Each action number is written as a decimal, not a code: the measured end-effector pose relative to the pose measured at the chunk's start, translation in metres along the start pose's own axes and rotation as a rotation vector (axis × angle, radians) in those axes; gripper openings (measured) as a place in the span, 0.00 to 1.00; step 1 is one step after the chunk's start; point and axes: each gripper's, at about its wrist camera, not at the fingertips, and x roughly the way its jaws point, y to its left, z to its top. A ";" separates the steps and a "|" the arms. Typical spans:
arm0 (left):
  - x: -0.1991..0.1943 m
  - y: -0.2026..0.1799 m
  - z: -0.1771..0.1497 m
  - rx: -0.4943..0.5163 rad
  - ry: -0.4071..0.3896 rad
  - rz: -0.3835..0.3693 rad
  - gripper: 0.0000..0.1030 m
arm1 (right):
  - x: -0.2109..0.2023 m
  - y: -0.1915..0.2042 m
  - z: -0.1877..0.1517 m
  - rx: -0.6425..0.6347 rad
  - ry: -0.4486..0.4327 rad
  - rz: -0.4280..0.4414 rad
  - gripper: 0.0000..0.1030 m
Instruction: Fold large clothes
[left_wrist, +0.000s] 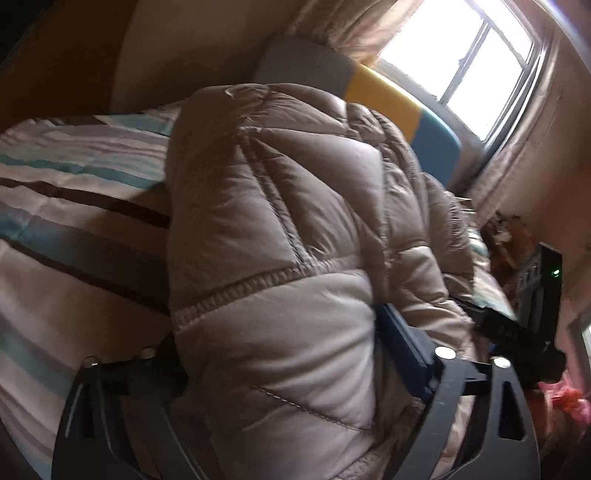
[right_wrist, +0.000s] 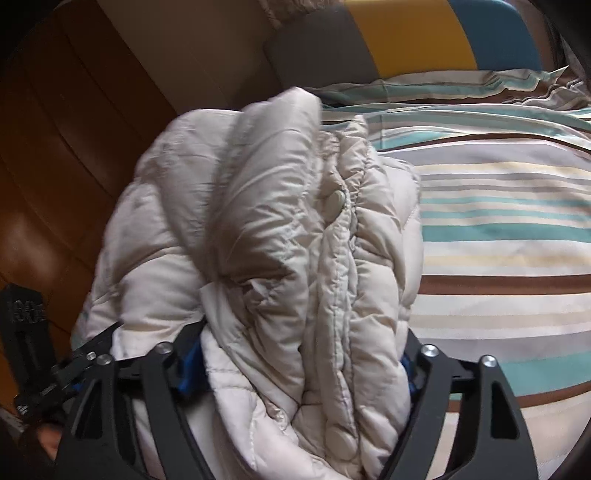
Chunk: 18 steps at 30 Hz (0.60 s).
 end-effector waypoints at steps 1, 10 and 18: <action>0.000 -0.005 -0.005 0.029 -0.016 0.026 0.91 | 0.004 -0.001 0.001 0.008 -0.004 -0.006 0.81; -0.006 -0.024 -0.009 0.073 -0.033 0.187 0.97 | -0.031 0.012 -0.024 0.086 -0.075 -0.125 0.95; -0.050 -0.042 -0.033 0.098 -0.092 0.327 0.97 | -0.083 0.013 -0.055 0.180 -0.142 -0.171 0.98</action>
